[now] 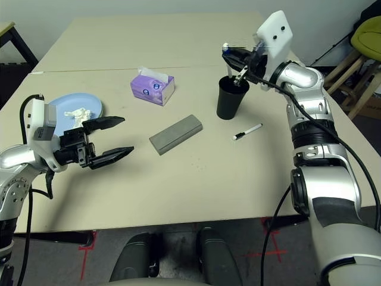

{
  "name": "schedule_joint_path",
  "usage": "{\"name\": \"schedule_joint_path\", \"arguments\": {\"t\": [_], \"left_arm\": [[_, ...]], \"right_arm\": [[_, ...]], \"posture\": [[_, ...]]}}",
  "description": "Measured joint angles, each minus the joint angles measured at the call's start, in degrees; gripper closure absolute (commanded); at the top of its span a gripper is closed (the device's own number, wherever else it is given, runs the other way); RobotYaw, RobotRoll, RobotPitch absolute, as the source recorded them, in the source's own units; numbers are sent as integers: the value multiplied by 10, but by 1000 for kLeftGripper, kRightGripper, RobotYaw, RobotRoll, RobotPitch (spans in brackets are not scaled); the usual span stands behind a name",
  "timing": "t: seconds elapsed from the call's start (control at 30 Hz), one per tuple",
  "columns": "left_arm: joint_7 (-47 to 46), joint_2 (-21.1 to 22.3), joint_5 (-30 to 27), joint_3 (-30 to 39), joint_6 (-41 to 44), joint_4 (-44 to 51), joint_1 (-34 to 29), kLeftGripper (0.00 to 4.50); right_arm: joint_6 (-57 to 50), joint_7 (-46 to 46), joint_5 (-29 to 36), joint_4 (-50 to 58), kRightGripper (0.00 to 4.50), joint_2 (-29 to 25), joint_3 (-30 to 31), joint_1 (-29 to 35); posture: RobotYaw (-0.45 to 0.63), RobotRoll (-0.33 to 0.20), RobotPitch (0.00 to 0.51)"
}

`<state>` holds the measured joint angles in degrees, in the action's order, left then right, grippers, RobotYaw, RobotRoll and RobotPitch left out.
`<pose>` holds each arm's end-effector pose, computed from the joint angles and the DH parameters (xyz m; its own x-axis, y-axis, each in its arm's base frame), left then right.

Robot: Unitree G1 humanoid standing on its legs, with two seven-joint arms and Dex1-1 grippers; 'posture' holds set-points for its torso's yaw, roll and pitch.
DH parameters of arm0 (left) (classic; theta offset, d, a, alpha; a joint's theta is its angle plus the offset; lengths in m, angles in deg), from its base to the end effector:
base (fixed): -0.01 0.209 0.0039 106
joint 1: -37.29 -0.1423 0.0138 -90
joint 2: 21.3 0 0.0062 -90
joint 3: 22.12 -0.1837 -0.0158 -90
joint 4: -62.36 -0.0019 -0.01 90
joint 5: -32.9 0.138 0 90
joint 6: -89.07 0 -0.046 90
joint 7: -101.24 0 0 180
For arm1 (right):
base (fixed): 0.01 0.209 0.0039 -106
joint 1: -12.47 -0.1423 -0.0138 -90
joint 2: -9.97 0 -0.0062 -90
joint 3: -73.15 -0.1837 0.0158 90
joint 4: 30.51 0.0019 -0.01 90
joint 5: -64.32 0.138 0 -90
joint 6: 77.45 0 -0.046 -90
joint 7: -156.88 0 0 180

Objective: Organize and tidy the items on the table.

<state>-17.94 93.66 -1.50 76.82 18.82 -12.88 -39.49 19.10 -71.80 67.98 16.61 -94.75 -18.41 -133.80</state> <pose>0.2277 0.2544 0.1808 0.4385 -0.8979 -0.0399 0.8800 0.4199 0.2221 0.3456 -0.2387 0.2241 0.7650 0.6439 0.0151 -0.5491 0.6643 -0.5071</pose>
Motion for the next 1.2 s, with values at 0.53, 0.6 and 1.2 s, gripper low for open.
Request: {"name": "schedule_joint_path", "arguments": {"t": [0.53,0.6,1.2], "left_arm": [[0,0,2,-1,0,0,3,0],[0,0,2,-1,0,0,3,0],[-1,-2,4,-10,0,0,3,0]], "right_arm": [[18,-20,-9,-7,47,-5,4,-7],[6,-49,4,22,47,-12,4,-7],[-210,-400,-13,219,47,-227,170,44]], "posture": [[34,0,103],[29,0,105],[31,0,116]]}}
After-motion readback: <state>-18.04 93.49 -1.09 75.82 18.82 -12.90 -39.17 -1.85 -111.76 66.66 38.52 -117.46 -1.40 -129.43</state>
